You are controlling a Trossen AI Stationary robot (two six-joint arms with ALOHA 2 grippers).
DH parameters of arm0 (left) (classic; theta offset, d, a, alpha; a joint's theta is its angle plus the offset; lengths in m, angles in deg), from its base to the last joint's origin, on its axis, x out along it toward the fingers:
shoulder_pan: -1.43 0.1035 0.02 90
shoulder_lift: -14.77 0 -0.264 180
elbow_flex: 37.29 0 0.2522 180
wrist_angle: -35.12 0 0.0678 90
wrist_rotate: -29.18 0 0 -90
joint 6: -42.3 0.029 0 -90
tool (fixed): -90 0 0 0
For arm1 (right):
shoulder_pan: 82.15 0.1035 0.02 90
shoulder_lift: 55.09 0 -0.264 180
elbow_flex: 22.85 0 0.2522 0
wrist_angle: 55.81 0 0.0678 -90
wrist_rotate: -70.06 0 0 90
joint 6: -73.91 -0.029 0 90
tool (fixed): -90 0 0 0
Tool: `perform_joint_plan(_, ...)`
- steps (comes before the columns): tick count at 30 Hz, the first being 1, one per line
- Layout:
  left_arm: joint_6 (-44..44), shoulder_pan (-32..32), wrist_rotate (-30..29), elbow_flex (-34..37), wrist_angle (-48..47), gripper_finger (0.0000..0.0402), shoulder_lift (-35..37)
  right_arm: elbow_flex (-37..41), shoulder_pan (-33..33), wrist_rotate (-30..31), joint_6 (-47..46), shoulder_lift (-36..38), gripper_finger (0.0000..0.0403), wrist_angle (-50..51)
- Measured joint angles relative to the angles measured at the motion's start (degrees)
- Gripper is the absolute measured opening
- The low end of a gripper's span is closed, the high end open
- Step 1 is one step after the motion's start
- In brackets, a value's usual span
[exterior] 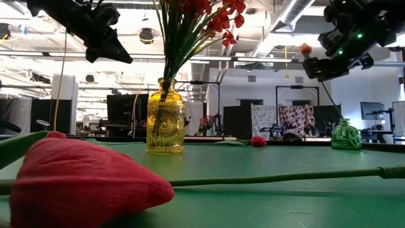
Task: Sort flowers into vase by color
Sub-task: Put the top orange flower into the green vase
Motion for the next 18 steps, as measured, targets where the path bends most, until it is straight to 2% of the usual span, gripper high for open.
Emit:
perform_joint_plan(4, 0.00, 0.00, 0.00, 0.00, 0.00, 0.0000, 0.00, 0.00, -1.88, -0.11, 1.90, 0.02, 0.0018, -1.57)
perform_joint_plan(13, 0.74, 0.00, -0.01, 0.00, -0.03, 0.0000, 0.00, 0.00, -8.16, -7.04, 2.21, 0.00, 0.0018, -3.28)
perform_joint_plan(18, 0.87, 0.00, -0.02, 0.00, -0.04, 0.0000, 0.00, 0.02, -11.44, -10.33, 6.75, 0.00, 0.0018, -7.20)
